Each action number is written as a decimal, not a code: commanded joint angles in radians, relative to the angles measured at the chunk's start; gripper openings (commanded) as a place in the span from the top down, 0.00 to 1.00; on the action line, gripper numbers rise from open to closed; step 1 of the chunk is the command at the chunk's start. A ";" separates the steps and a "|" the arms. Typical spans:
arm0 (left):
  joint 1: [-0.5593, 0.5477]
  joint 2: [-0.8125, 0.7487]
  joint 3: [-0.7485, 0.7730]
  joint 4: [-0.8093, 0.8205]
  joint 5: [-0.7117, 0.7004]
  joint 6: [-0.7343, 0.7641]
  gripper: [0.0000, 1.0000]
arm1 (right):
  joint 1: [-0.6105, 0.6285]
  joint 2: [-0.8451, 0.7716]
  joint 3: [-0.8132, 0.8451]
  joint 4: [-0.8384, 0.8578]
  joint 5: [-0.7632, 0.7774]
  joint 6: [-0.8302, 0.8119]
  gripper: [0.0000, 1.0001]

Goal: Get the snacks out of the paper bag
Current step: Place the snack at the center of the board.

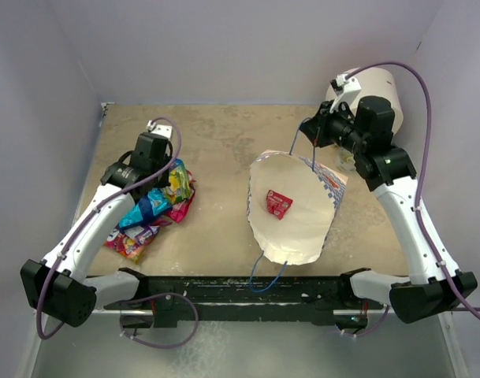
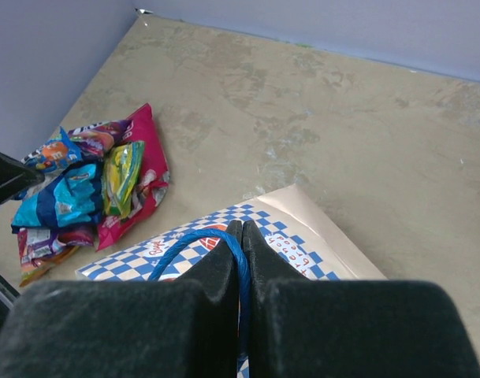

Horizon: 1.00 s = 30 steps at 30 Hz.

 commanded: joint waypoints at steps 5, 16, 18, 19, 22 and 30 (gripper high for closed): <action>0.009 0.074 -0.047 0.162 0.014 0.469 1.00 | 0.018 -0.015 0.030 0.029 0.026 -0.054 1.00; 0.048 0.236 -0.050 0.219 -0.031 0.701 1.00 | 0.041 0.004 0.051 0.017 0.025 -0.057 1.00; 0.065 0.247 -0.060 0.224 -0.047 0.703 0.96 | 0.041 0.005 0.056 0.015 0.025 -0.059 1.00; 0.071 0.249 -0.068 0.226 -0.056 0.703 0.94 | 0.041 0.005 0.057 0.014 0.027 -0.060 1.00; 0.081 0.239 -0.081 0.221 -0.063 0.690 0.87 | 0.041 0.001 0.054 0.012 0.031 -0.060 1.00; 0.081 0.165 -0.064 0.206 -0.035 0.632 0.44 | 0.041 0.011 0.058 0.018 0.008 -0.042 1.00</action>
